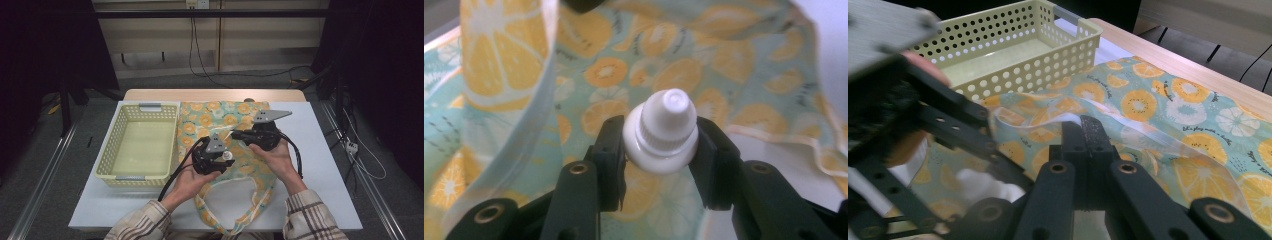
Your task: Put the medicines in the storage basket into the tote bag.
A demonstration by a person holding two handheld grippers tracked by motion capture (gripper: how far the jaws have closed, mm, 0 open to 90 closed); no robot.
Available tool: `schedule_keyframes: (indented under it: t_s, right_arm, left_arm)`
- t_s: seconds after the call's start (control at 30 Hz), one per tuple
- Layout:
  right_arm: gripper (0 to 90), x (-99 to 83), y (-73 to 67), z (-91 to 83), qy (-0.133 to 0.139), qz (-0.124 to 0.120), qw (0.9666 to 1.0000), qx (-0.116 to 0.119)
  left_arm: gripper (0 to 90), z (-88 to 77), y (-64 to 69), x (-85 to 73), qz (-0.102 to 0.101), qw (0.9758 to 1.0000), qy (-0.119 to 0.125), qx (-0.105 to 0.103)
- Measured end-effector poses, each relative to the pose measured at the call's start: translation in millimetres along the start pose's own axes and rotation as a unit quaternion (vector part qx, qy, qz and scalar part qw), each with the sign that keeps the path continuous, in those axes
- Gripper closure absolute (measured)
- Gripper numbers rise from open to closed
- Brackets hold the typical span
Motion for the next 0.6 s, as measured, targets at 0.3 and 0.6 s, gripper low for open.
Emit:
schedule_keyframes:
  t_s: [0.3,0.6]
  right_arm:
    - [90.0,-2.1,-0.4,2.6,-0.005,0.004,1.0000,0.000]
    - [90.0,-5.2,0.6,4.9,-0.009,0.005,0.9999,-0.001]
  left_arm:
    - [60.3,22.8,-13.6,-4.8,-0.029,0.9995,-0.008,0.010]
    - [60.3,36.8,-28.7,-7.8,-0.049,0.9982,-0.020,0.030]
Point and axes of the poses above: each handheld gripper's, and its own axes: z roughly forward along the jaws, x roughly out of its top, y roughly to its right, the point moved 8 cm from there along z, roughly forward along the jaws, and after that the axes turned 4 degrees about -x, right-handed, at the moved point
